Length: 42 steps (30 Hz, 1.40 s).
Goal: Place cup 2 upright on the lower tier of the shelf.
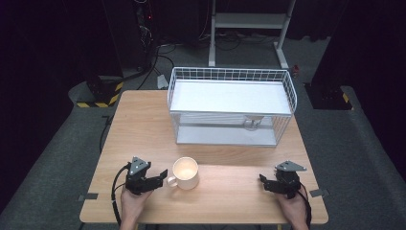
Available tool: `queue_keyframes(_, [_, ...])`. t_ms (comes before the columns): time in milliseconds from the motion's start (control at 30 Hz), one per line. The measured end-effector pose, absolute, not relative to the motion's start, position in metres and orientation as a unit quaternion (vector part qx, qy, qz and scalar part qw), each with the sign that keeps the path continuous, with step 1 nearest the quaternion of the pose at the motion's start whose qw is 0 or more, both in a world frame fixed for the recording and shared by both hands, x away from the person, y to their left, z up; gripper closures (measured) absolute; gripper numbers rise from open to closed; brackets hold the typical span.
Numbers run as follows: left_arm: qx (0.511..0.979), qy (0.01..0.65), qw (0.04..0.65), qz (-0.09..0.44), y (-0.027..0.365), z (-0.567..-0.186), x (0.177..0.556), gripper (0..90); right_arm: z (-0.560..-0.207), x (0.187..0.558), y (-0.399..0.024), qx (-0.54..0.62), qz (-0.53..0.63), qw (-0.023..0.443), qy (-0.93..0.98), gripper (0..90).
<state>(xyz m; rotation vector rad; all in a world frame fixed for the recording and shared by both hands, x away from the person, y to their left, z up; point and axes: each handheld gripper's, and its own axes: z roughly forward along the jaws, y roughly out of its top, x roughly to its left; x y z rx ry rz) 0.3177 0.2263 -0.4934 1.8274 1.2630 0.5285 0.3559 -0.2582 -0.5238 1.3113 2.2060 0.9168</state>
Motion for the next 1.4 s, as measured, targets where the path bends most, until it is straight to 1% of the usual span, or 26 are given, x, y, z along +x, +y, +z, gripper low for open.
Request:
queue_keyframes(167, [0.724, 0.496, 0.434, 0.204, 0.227, -0.488, 0.310, 19.0, -0.524, 0.356, -0.258, 0.471, 0.329, 0.207, 0.792, 21.1])
queue_keyframes(233, [0.723, 0.496, 0.438, 0.202, 0.228, -0.487, 0.309, 15.4, -0.524, 0.356, -0.258, 0.471, 0.329, 0.207, 0.792, 21.1])
queue_keyframes(333, [0.712, 0.495, 0.460, 0.190, 0.231, -0.481, 0.303, 14.5, -0.524, 0.356, -0.258, 0.471, 0.329, 0.207, 0.792, 21.1])
queue_keyframes(367, [0.712, 0.493, 0.459, 0.199, 0.232, -0.477, 0.300, 14.4, -0.524, 0.356, -0.258, 0.471, 0.329, 0.207, 0.792, 21.1])
queue_keyframes(533, [0.711, 0.489, 0.464, 0.198, 0.231, -0.474, 0.296, 14.1, -0.524, 0.356, -0.258, 0.471, 0.329, 0.207, 0.792, 21.2])
queue_keyframes(633, [0.721, 0.478, 0.461, 0.199, 0.226, -0.472, 0.292, 13.2, -0.524, 0.356, -0.258, 0.471, 0.329, 0.207, 0.792, 21.2])
queue_keyframes(833, [0.729, 0.469, 0.458, 0.198, 0.213, -0.475, 0.289, 6.4, -0.524, 0.356, -0.258, 0.471, 0.329, 0.207, 0.792, 21.2])
queue_keyframes(1000, [0.739, 0.460, 0.450, 0.197, 0.203, -0.478, 0.289, 3.5, -0.524, 0.356, -0.258, 0.471, 0.329, 0.207, 0.792, 21.2])
queue_keyframes(1233, [0.754, 0.448, 0.440, 0.192, 0.187, -0.483, 0.293, 0.3, -0.524, 0.356, -0.258, 0.471, 0.329, 0.207, 0.792, 21.2])
queue_keyframes(1400, [0.763, 0.440, 0.430, 0.198, 0.178, -0.485, 0.297, 0.2, -0.524, 0.356, -0.258, 0.471, 0.329, 0.207, 0.792, 21.2])
